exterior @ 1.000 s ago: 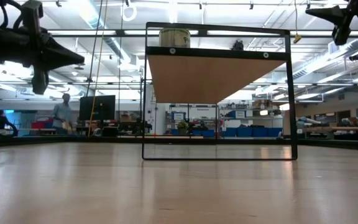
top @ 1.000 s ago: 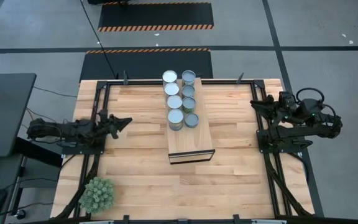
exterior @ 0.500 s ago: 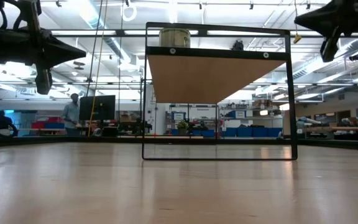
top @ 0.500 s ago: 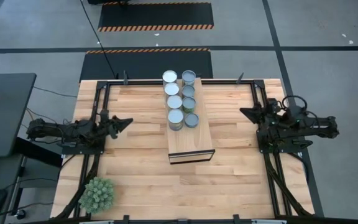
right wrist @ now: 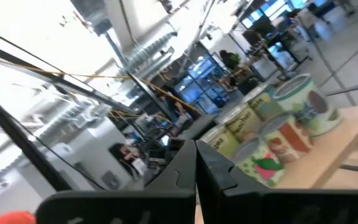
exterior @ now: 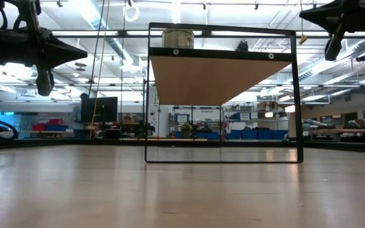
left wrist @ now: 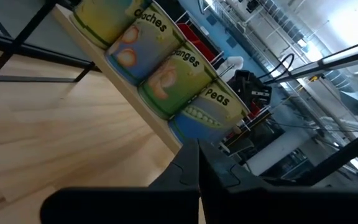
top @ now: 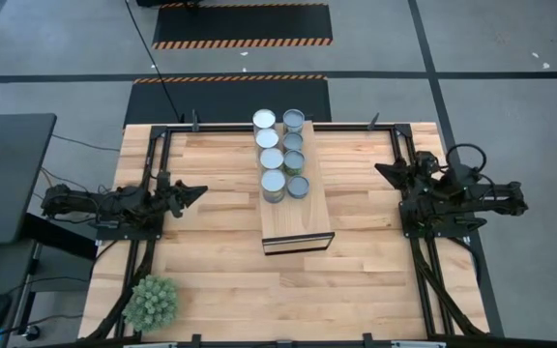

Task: Pick and place cans onto a shelf
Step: Return to Home Position

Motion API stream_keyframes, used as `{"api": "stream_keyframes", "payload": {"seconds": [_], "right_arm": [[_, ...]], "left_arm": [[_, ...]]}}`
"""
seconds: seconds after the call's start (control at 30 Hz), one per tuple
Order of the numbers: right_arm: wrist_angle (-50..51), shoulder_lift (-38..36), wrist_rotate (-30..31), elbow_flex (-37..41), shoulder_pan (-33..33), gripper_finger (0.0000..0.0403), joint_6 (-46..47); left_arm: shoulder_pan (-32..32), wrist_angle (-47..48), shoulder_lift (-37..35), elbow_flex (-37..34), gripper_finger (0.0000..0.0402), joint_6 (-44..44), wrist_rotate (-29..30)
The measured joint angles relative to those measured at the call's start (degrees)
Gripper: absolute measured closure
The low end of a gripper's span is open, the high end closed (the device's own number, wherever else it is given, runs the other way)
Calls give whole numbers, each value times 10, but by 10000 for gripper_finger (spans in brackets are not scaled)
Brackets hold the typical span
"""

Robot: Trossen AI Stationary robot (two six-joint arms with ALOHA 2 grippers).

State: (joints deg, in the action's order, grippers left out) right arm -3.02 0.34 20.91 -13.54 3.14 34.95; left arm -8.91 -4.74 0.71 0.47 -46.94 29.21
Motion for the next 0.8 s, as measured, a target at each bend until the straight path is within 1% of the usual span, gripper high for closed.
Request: {"api": "stream_keyframes", "payload": {"seconds": [0.33, 0.53, 0.63, 0.8], "right_arm": [[-91, 0, -13, 57, 1, 398, 40], [-92, 0, -11, 66, 1, 398, 81], [-77, 0, -5, 66, 1, 398, 89], [-40, 0, 24, 66, 1, 399, 101]], "left_arm": [[-4, -9, 0, -1, 401, -9, -1], [-27, -18, 0, -1, 401, -7, 24], [-43, -9, 0, -1, 401, 6, 37], [-65, 0, 0, -1, 400, 0, 56]]}}
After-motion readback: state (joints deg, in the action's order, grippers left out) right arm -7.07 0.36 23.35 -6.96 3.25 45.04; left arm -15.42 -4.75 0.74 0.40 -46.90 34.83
